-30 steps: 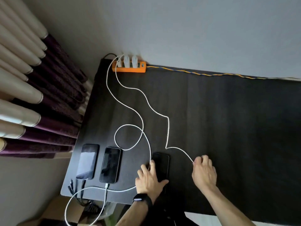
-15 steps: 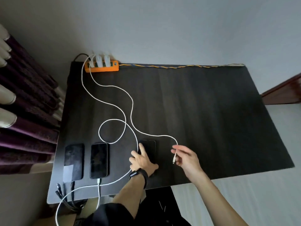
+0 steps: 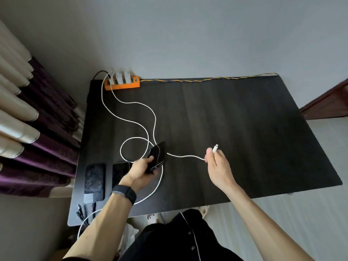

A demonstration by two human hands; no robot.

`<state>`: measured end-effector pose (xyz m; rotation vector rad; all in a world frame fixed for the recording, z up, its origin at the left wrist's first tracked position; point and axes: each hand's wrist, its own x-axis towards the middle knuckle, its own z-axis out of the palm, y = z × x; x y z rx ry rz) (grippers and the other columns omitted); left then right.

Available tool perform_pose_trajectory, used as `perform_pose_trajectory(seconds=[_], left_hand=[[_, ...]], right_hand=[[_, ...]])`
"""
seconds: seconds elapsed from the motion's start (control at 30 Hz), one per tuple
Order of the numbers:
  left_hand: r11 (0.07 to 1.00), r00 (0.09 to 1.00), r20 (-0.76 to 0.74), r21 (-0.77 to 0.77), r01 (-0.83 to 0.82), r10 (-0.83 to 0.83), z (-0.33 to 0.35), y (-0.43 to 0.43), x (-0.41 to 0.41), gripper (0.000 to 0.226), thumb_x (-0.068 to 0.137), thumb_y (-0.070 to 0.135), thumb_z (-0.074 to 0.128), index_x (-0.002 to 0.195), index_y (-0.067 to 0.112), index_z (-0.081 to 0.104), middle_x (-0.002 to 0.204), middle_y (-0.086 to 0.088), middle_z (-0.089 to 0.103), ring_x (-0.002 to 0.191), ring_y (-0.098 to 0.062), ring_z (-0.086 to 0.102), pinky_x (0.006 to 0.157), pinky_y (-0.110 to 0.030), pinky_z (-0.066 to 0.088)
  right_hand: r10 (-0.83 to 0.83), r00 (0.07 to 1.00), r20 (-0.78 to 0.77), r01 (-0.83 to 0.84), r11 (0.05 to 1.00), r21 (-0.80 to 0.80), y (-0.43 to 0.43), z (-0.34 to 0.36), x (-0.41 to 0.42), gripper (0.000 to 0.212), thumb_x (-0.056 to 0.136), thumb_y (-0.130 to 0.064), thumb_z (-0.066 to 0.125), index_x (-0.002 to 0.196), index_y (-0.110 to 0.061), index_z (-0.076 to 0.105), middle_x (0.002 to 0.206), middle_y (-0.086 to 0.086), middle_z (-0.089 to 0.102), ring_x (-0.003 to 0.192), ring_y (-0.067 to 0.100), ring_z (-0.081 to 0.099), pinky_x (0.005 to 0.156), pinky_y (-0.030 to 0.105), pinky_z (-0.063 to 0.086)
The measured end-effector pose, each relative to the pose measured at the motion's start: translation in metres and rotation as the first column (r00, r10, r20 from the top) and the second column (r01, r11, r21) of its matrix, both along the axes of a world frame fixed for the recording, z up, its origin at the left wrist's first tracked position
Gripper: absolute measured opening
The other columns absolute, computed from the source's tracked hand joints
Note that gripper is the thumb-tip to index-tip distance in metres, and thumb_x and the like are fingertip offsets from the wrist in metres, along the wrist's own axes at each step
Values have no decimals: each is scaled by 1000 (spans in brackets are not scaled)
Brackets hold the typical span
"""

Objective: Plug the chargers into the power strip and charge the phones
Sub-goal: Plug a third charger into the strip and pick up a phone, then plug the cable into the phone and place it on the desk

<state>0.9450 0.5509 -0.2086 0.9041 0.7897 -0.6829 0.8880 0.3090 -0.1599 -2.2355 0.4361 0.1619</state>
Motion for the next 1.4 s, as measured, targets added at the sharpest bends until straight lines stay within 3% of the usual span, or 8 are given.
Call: perform_pose_trajectory(seconds=[0.07,0.23,0.43,0.57,0.73,1.0,1.17,1.4], left_hand=[[1000,999,38,7,3,-3,2,11,2,14,95,3,49,95,7,62,81,-9,64,59,-14,56,41,-21,35],[990,981,184,-115,76,-54,27,22,-1,34,93,3,41,106,19,68,89,-4,71,64,-15,65,51,-24,31],[972,962,268,-212,106,-46,46,22,7,35,87,1,46,109,21,64,104,-1,64,82,-14,59,61,-24,37],[972,940,336,-194,132,-60,54,16,10,50,91,2,49,138,17,52,114,-3,63,85,-15,62,64,-24,47],[955,946,317,-295,28,70,64,6,10,52,90,-3,55,139,16,52,125,-11,65,111,-26,62,74,-30,59],[928,953,209,-348,-135,218,80,-11,11,28,92,-7,55,109,14,58,96,-7,75,95,-18,66,62,-27,59],[918,952,194,-366,-153,236,76,-13,11,56,90,-6,60,141,11,44,110,-10,72,88,-19,73,65,-28,59],[918,951,214,-373,-131,223,79,-19,11,56,90,-8,58,141,9,45,112,-12,72,92,-21,73,68,-30,60]], right_hand=[[37,999,-20,-36,999,28,-1,5,3,50,108,-38,23,91,-4,55,91,10,60,88,21,60,84,32,51],[-135,981,-142,184,886,426,4,15,8,48,109,-34,28,66,-13,34,63,2,39,57,13,39,70,32,42],[-102,994,-37,108,898,427,14,26,4,37,105,-17,38,83,-3,64,69,12,39,57,10,39,58,26,41],[-63,998,-24,66,867,493,25,36,2,39,106,-18,40,82,-9,71,68,13,39,57,13,39,59,28,38],[-31,998,-46,52,794,606,36,46,-1,50,106,-21,37,69,-10,69,57,6,41,54,12,38,59,27,38],[51,997,-55,-16,858,514,48,56,-6,54,103,-21,32,50,-21,44,56,8,35,55,15,37,70,38,38],[75,995,-60,-32,849,527,57,63,-6,48,104,-16,32,56,-13,35,53,2,33,52,12,32,62,32,34],[69,995,-68,-20,831,555,61,60,1,48,105,-15,31,58,-11,35,52,1,33,50,11,33,60,29,35]])
